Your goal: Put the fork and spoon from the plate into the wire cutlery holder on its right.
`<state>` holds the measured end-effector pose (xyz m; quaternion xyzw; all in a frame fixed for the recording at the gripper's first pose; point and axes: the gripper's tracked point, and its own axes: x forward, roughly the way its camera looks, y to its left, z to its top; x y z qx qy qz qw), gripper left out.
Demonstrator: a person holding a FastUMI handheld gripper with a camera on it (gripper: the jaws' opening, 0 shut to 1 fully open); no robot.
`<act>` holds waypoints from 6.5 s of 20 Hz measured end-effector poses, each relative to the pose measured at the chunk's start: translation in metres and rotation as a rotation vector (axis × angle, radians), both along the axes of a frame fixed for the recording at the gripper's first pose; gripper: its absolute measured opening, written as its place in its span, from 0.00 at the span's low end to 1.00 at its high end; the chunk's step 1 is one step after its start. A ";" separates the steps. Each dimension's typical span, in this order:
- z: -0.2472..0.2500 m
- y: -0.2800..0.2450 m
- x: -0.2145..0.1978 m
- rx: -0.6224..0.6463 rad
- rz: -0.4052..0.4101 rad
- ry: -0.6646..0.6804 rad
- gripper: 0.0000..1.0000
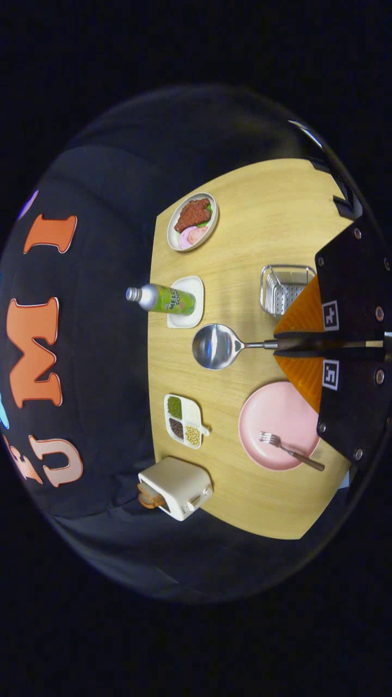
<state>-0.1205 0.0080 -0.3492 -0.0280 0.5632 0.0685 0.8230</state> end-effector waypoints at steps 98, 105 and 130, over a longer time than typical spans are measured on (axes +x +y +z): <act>-0.124 0.224 -0.102 0.065 0.046 0.128 0.67; -0.136 0.221 -0.109 0.076 0.027 0.171 0.11; 0.018 0.046 0.000 0.102 -0.157 -0.157 0.05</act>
